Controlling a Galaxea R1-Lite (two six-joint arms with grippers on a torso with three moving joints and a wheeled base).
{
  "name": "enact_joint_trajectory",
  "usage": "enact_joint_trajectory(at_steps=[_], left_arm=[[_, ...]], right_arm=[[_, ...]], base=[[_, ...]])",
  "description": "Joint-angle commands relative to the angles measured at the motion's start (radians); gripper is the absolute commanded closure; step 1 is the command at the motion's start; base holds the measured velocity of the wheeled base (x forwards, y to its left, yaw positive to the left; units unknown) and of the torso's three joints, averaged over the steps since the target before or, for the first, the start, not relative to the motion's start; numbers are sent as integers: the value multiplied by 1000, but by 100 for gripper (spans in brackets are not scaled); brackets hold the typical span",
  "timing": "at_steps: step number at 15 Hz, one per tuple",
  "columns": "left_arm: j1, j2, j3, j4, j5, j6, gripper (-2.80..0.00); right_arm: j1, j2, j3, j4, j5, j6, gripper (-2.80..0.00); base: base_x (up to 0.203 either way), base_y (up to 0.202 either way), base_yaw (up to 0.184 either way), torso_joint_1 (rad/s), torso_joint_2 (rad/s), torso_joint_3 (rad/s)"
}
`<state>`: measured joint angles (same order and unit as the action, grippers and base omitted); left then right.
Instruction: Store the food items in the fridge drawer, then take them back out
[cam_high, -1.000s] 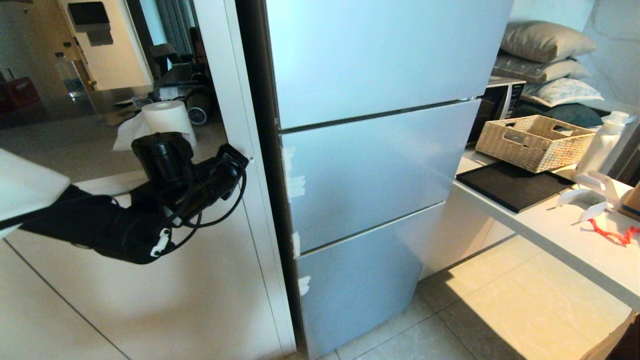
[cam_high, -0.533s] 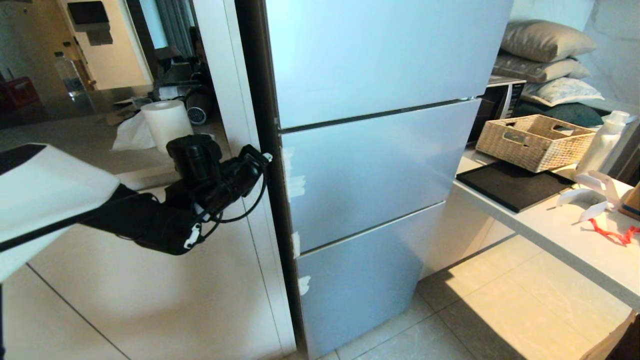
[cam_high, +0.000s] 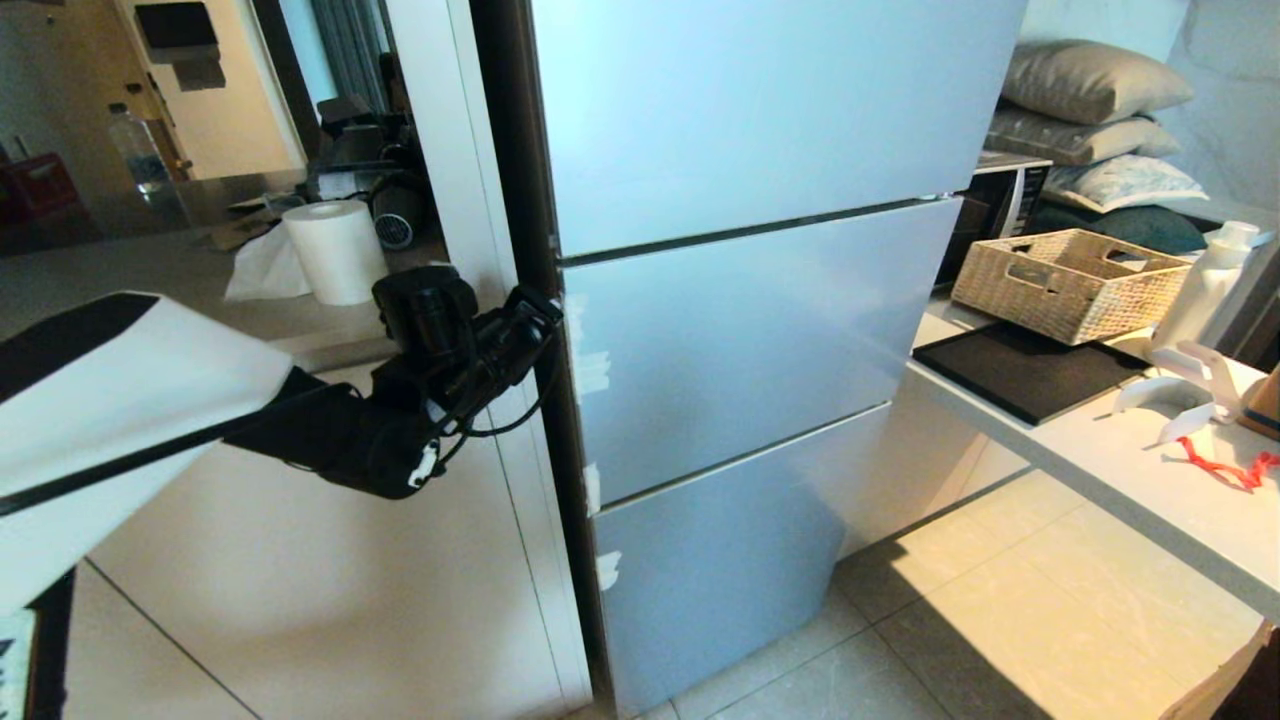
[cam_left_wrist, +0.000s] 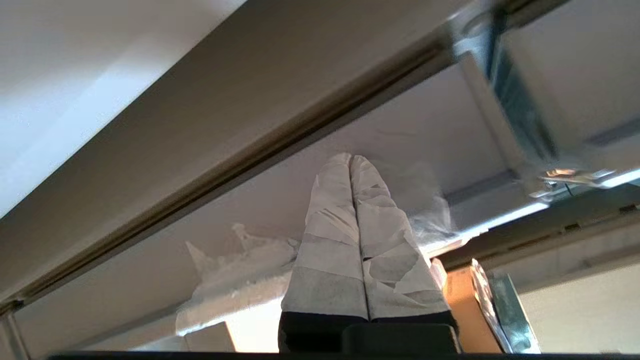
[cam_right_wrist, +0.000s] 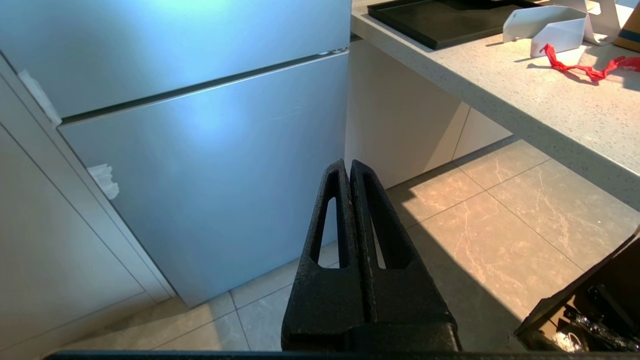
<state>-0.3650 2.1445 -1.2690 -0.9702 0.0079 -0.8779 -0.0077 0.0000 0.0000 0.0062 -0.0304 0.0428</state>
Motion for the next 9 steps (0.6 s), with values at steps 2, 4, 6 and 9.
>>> enact_joint_trajectory(at_steps=[2,4,6,9], left_arm=[[-26,20,-16,-5,11,-6,0],[-35,13,-1,-5,27,-6,0],[-44,-3,23,-6,28,-11,0],[-73,-26,48,-7,27,-44,0]], right_arm=[[0,2,0,0,0,0,0],[0,2,0,0,0,0,0],[0,2,0,0,0,0,0],[0,2,0,0,0,0,0]], base=[[0,0,0,0,0,0],[0,0,0,0,0,0],[0,0,0,0,0,0],[0,0,0,0,0,0]])
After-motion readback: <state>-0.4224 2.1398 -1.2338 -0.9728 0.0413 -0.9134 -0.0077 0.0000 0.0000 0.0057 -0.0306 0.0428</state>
